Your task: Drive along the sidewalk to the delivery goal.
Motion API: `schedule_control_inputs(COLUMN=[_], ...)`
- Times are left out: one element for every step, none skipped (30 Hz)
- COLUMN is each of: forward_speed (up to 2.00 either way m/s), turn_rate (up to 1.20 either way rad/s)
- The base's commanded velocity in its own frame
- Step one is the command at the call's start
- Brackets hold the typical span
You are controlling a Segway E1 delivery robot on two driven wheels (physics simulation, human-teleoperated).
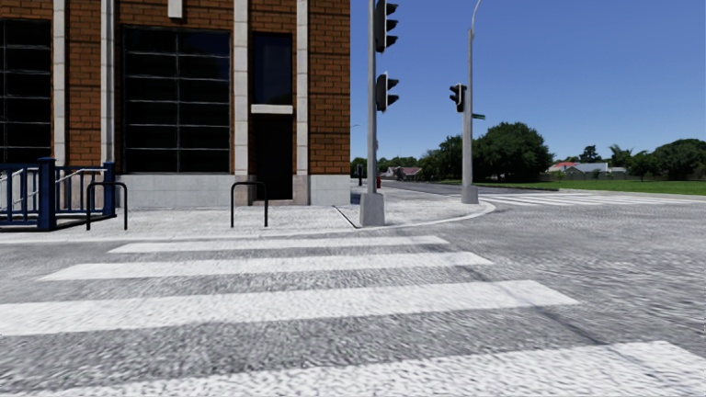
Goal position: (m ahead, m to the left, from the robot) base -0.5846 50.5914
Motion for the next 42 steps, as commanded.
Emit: schedule_control_inputs(forward_speed=[0.83,0.83,0.83,0.83,0.83,0.83,0.83,0.83,0.83,0.83,0.82,0.82,0.82,0.82,0.77,0.72,0.65,0.64,0.64,0.64,0.63,0.63,0.62,0.60,0.60,0.60,0.60,0.60,0.60,0.60,0.60,0.63,0.82,0.82,0.92,1.27,1.27,1.27,1.27,1.28,1.37,1.51], turn_rate=[0.00,0.00,0.15,0.63,0.63,1.20,1.20,1.20,1.20,1.20,1.20,1.19,1.19,0.04,0.00,0.00,0.00,0.00,0.00,0.00,0.00,0.00,0.00,0.00,0.00,0.00,0.00,0.00,0.00,0.00,0.00,0.00,0.00,0.00,0.00,0.00,0.00,0.00,0.00,0.00,0.00,0.00])
